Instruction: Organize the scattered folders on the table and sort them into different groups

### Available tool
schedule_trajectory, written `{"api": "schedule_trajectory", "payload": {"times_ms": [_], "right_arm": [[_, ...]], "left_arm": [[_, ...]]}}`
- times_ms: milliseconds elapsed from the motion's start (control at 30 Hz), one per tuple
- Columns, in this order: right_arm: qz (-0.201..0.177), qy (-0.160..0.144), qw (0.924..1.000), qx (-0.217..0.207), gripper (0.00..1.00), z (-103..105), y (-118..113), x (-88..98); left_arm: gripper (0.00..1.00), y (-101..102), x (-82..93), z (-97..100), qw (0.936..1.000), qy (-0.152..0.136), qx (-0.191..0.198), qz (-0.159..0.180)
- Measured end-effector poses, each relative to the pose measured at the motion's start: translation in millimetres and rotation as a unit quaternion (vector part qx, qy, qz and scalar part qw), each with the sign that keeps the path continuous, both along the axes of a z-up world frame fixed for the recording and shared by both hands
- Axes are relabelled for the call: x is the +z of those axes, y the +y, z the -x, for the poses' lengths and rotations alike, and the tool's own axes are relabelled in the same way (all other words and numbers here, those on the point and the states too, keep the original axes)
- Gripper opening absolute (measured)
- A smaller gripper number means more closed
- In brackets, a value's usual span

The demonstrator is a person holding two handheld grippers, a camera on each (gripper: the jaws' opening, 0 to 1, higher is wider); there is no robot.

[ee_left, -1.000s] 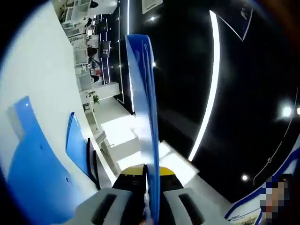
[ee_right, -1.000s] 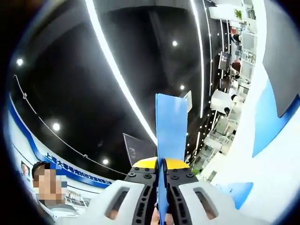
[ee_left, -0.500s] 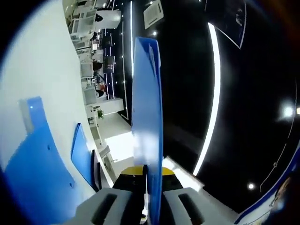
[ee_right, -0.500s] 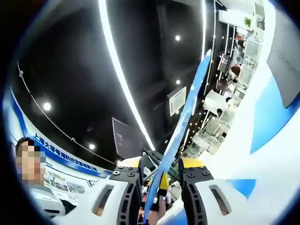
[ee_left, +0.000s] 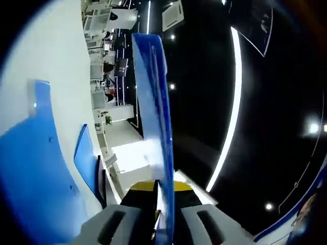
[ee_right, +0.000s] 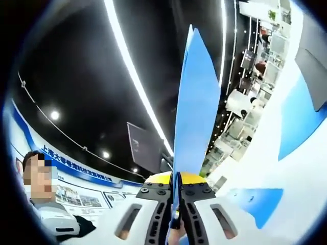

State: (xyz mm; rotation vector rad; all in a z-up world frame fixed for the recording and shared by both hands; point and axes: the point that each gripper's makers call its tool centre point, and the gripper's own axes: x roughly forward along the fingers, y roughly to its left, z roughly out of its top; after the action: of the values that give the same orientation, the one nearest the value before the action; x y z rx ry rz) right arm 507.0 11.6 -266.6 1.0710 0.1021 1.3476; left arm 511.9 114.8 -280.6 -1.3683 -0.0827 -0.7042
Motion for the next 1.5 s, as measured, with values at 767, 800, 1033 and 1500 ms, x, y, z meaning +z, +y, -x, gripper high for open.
{"api": "schedule_trajectory", "payload": {"times_ms": [767,800,1033,1500], "right_arm": [[-0.071,0.071,0.9931,0.059,0.03,-14,-29,-4.3],[-0.074,0.074,0.9925,0.064,0.03,-10,-27,-4.1],[-0.056,0.079,0.9897,0.105,0.03,-7,-13,-5.9],[0.004,0.089,0.9902,0.108,0.03,10,10,-21.5]], "left_arm": [[0.53,49,-5.4,25.1,0.9906,0.016,-0.084,-0.107],[0.53,50,-5.4,26.1,0.9873,0.015,-0.094,-0.127],[0.53,28,-17.8,21.3,0.9652,0.010,-0.149,-0.214],[0.18,19,-6.3,41.1,0.9732,0.015,-0.172,-0.151]]}}
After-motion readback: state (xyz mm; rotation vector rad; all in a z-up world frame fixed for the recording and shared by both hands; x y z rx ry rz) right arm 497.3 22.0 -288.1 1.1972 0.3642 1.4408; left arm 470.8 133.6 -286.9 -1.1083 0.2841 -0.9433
